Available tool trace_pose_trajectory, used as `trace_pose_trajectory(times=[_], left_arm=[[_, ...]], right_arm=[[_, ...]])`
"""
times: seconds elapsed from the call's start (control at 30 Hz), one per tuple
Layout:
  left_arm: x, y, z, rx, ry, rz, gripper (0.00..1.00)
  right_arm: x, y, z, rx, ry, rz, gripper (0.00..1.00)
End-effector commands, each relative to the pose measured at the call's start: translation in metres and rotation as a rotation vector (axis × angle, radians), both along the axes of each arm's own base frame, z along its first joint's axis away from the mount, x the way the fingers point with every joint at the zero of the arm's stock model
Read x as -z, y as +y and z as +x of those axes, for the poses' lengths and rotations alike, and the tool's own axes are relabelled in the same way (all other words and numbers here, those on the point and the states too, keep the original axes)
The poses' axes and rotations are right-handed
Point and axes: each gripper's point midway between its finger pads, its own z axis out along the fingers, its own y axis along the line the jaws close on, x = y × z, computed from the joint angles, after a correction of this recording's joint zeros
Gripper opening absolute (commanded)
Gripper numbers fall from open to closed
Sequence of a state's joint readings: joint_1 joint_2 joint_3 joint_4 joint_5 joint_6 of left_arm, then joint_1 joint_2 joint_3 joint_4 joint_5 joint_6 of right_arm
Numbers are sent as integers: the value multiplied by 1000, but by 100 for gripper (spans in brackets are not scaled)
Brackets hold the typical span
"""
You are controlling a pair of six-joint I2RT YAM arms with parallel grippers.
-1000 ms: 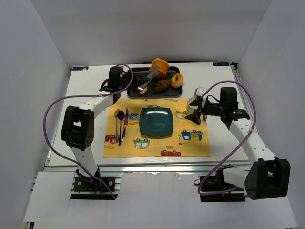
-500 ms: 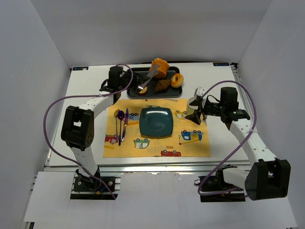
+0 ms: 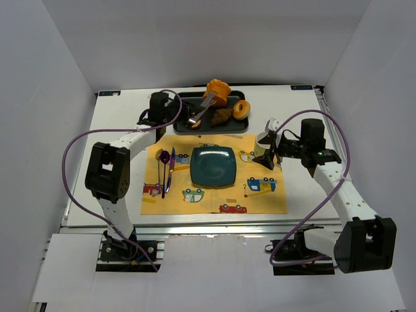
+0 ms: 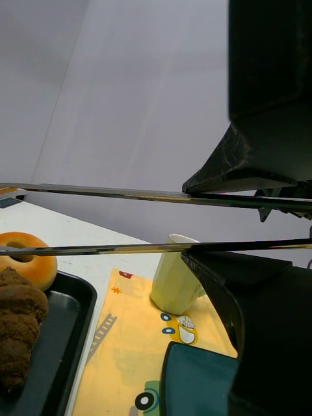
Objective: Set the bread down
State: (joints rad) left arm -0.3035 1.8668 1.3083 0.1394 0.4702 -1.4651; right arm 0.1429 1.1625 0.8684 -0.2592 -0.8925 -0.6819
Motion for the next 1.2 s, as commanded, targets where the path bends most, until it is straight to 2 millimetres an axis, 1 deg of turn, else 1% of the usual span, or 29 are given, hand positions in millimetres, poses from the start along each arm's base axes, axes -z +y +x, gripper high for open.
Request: trace_pose_trajectory(times=[0.0, 0.27, 0.43, 0.57, 0.9, 0.97, 1.07, 1.1, 1.13, 1.17], left_arm=[[-12, -3, 2, -4, -28, -19, 48], [-7, -4, 6, -5, -19, -32, 48], [-8, -6, 10, -11, -22, -50, 48], [1, -7, 12, -11, -2, -49, 48], [0, -8, 21, -30, -8, -84, 47], [-2, -9, 21, -27, -9, -87, 45], [-1, -8, 20, -28, -6, -90, 37], [-2, -8, 19, -30, -8, -95, 31], [1, -8, 18, -29, 1, -95, 28], [0, -7, 17, -30, -3, -99, 25]], right_arm=[[-8, -1, 0, 3, -36, 15, 77], [-6, -2, 0, 6, -33, 14, 77], [-5, -3, 0, 8, -31, 9, 78], [-5, -3, 0, 8, -34, 10, 78], [-5, -4, 0, 13, -35, 8, 78], [-5, -4, 0, 11, -34, 10, 78], [-6, -4, -1, 11, -35, 12, 78], [-6, -4, -1, 11, -34, 12, 78], [-6, -4, -1, 11, -34, 12, 78], [-7, -4, -1, 11, -37, 13, 78]])
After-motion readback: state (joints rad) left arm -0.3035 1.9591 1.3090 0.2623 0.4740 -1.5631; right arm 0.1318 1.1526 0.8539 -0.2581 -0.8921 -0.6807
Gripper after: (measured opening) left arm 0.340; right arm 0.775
